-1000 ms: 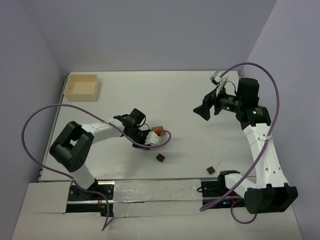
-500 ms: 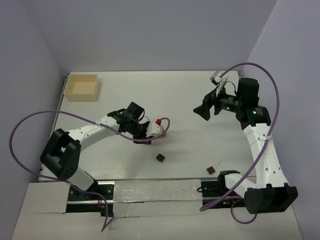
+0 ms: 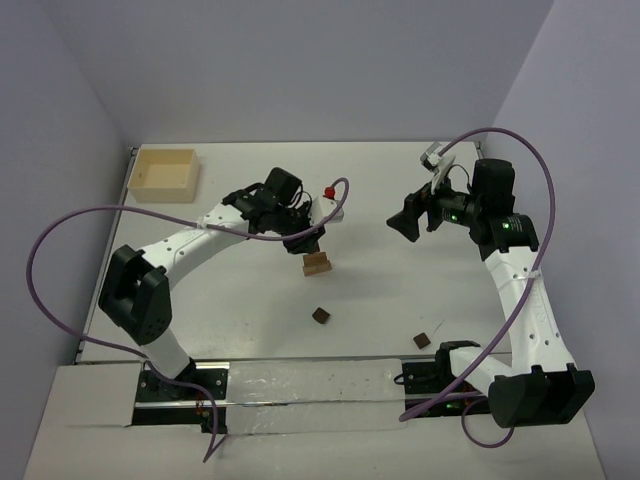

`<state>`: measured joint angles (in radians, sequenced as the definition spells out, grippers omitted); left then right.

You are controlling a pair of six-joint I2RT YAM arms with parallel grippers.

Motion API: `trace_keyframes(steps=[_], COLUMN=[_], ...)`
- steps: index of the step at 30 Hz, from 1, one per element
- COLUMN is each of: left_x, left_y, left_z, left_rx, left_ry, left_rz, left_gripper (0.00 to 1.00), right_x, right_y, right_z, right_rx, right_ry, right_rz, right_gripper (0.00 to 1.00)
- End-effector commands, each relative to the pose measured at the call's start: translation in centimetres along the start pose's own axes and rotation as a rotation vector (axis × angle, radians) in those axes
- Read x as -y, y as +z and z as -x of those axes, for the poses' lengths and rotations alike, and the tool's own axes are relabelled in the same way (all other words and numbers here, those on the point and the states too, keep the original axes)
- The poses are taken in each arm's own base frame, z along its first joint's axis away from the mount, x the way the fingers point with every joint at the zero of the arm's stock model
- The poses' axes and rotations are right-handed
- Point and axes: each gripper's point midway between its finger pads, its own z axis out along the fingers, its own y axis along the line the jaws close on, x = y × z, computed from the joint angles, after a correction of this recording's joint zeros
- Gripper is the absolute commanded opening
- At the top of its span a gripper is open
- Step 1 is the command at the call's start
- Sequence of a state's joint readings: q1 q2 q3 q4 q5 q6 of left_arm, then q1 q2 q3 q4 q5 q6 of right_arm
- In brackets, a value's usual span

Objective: Build the wood block tower

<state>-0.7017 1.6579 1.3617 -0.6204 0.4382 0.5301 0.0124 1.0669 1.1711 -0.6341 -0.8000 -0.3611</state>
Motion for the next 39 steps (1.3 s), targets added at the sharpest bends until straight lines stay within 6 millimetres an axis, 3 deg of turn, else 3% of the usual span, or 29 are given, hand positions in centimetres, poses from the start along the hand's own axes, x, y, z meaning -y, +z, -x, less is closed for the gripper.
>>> trace_keyframes(steps=[1,25,39], left_x=[-0.5,-0.6,-1.1], left_y=[0.7,4.2,4.7], left_z=[0.3,-1.6,-2.0], left_rx=[-0.029,-0.118,-0.128], left_ry=[-0.077,-0.101,-0.078], left_rz=[0.009,-0.016,-0.002], left_gripper=[0.06,0.18,0.24], right_x=[0.6,1.3,1.2], right_y=[-0.4,-0.3,-0.2], right_z=[0.8,0.6,0.6], right_rx=[0.032,0.022,0.023], right_ry=[-0.012,0.024,0.028], right_rz=[-0.049,-0.084,-0.076], right_gripper=[1.00,1.00,1.00])
